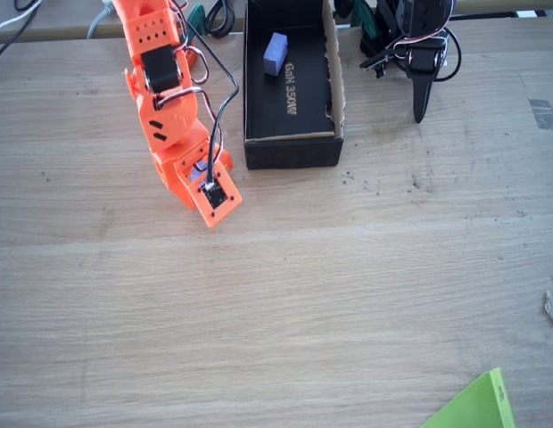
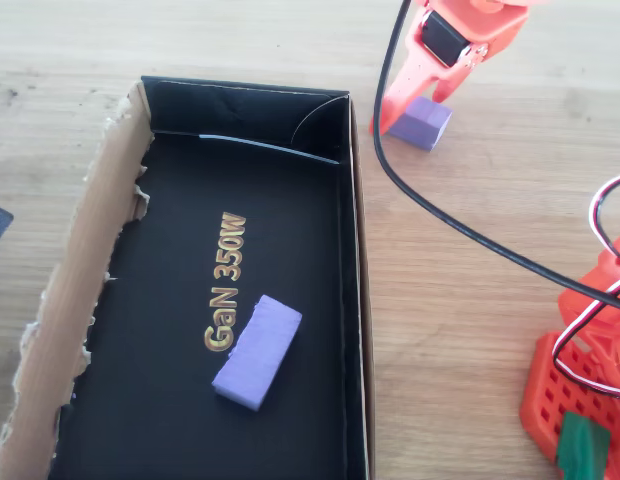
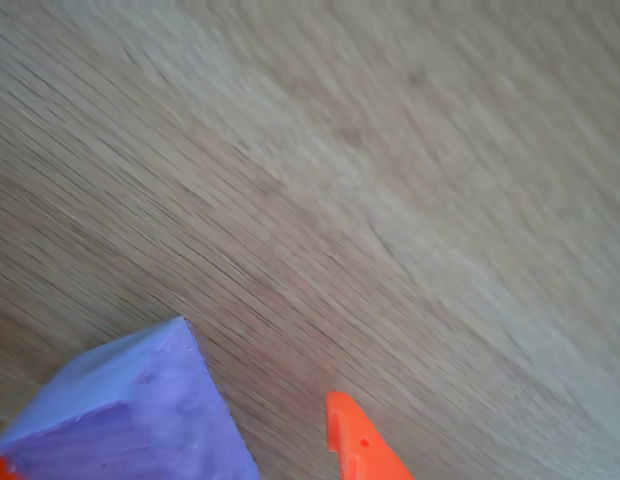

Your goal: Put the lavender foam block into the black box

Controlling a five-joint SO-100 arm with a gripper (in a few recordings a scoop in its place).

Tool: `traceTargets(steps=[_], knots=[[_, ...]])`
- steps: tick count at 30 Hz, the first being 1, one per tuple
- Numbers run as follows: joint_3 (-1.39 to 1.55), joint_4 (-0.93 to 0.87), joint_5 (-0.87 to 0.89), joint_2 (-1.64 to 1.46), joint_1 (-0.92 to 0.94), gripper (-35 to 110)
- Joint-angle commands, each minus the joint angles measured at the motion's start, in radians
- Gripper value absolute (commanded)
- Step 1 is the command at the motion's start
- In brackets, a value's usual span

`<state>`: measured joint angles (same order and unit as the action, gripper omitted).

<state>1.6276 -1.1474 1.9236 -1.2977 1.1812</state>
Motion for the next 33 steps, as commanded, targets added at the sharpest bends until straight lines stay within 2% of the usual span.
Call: traceTargets(steps=[1,6,18,33], knots=[[-0.009,-0.009,0.02,-0.025,0.015,25],[-0.009,-0.015,0.026,-0.025,0.018,8],[-0.009,-0.029,-0.005,-0.058,0.012,0],[-0.057,-0.298,-0.434,-0.476,-0.017,0]])
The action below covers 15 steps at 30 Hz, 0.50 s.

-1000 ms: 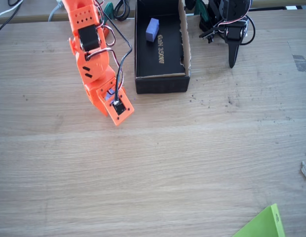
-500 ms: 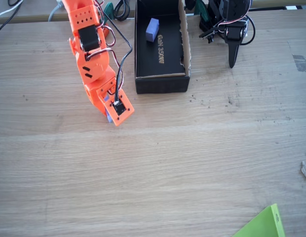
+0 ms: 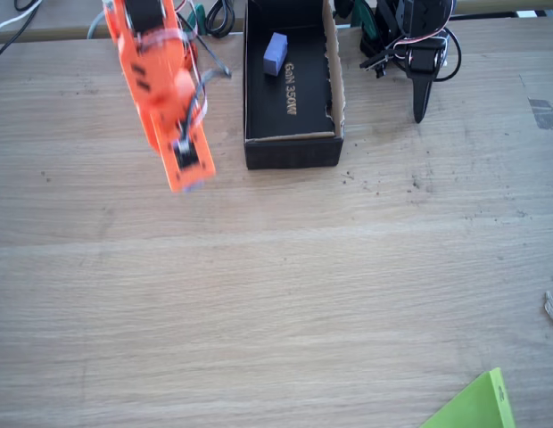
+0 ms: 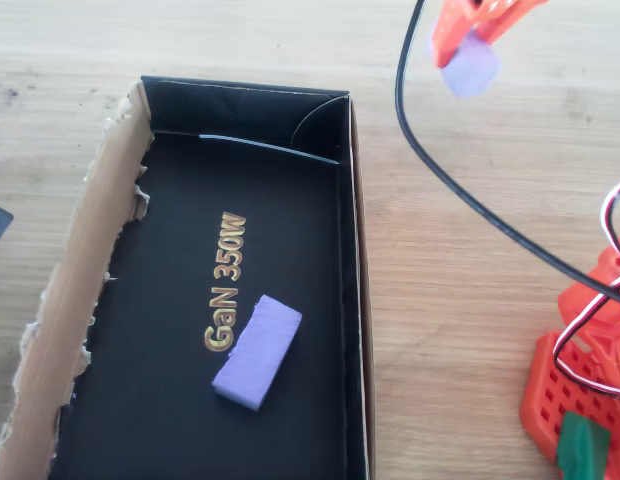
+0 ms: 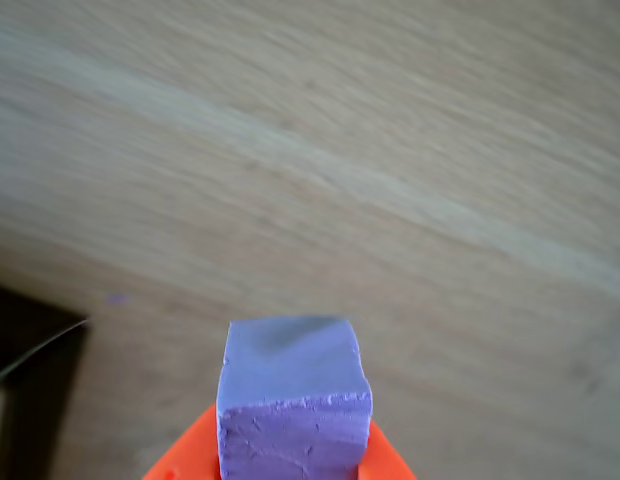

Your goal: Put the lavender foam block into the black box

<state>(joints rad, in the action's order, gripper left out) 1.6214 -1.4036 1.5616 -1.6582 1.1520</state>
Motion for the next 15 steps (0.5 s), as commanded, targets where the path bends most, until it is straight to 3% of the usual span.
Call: traceTargets(steps=[1,8,15], knots=[[-0.06,-0.055,-0.097,-0.138,0.012,0],[-0.103,-0.215,-0.146,-0.285,-0.029,0],[-0.11,-0.272,-0.357,-0.359,-0.167,0]])
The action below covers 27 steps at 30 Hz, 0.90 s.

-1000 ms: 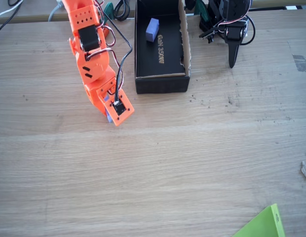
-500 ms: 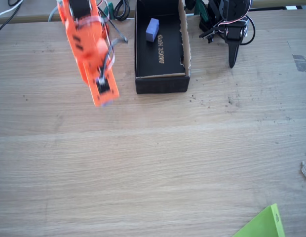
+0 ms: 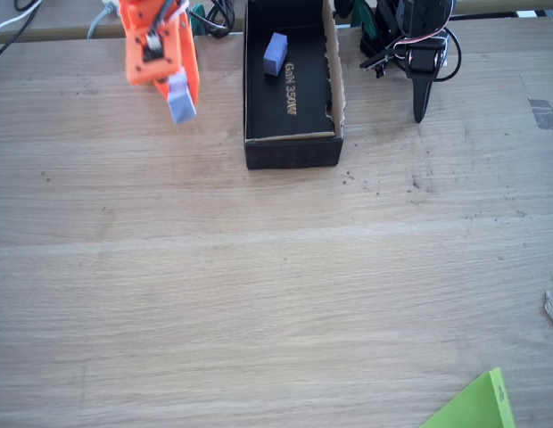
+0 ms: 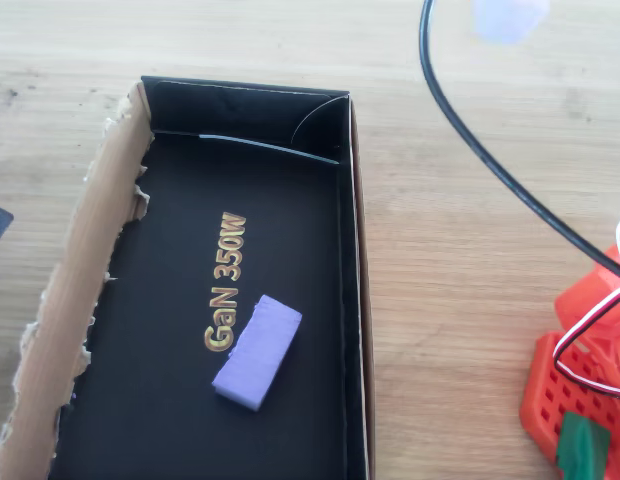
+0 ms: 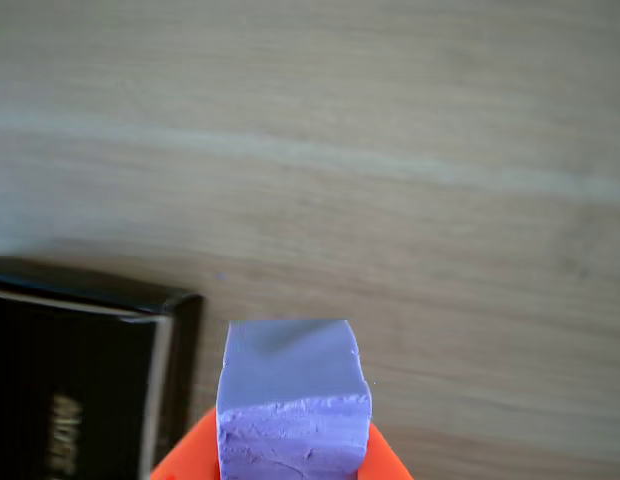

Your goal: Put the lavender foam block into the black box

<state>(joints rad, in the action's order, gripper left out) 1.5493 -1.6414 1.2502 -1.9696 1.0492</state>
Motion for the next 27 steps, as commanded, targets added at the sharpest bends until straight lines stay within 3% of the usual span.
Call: traceTargets(steps=[1,7,12,19,22,27], knots=[[-0.038,-0.031,-0.058,-0.049,-0.112,0],[-0.083,0.216,-0.265,0.063,-0.477,0],[-0.291,0.216,-0.357,0.333,-0.698,0],[-0.302,0.279,-0.449,0.394,-0.741,1],[-0.295,0.279,-0.545,0.388,-0.727,12],[-0.198,0.342,-0.584,0.325,-0.723,16]])
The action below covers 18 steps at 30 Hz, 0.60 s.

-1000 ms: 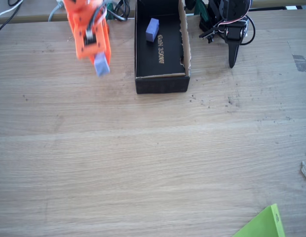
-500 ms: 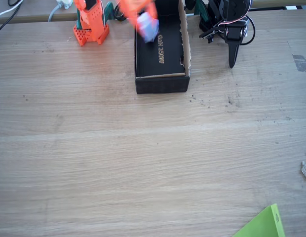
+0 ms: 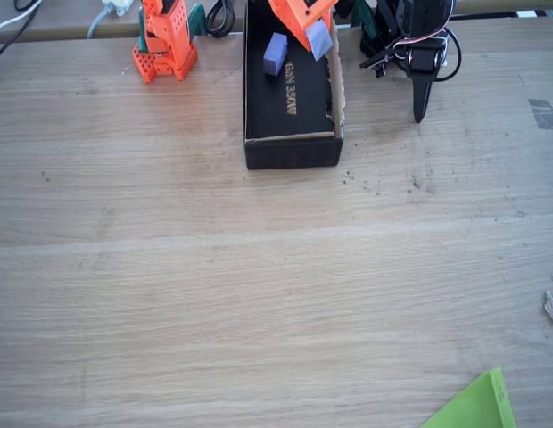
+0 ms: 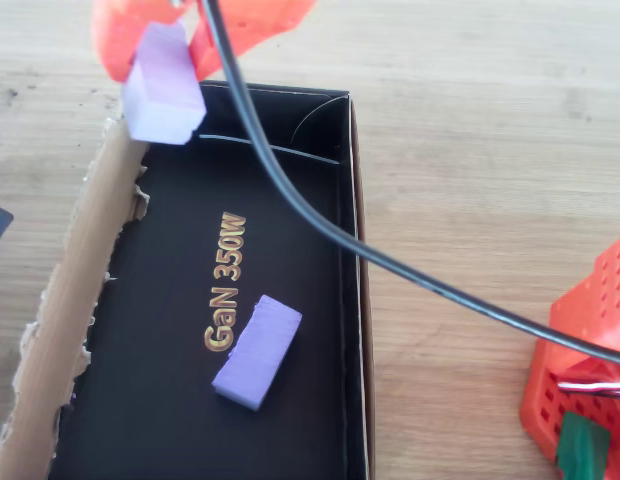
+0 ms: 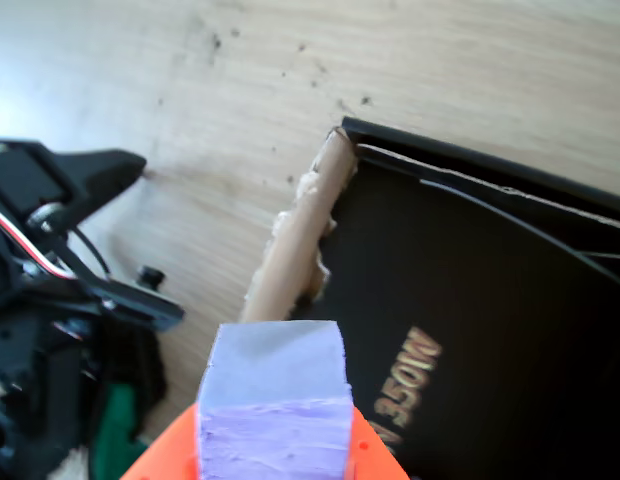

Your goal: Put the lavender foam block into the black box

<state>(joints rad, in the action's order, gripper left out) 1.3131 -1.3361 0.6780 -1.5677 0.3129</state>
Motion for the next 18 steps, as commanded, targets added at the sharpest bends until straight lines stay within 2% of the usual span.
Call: traceTargets(steps=[1,8,12,16,18], knots=[[0.064,0.052,-0.012,-0.1,0.014,18],[0.103,0.086,-0.035,-0.12,0.014,20],[0.133,0.08,-0.002,-0.158,0.048,15],[0.296,0.066,0.123,-0.333,0.164,3],[0.353,-0.005,0.184,-0.411,0.268,0]])
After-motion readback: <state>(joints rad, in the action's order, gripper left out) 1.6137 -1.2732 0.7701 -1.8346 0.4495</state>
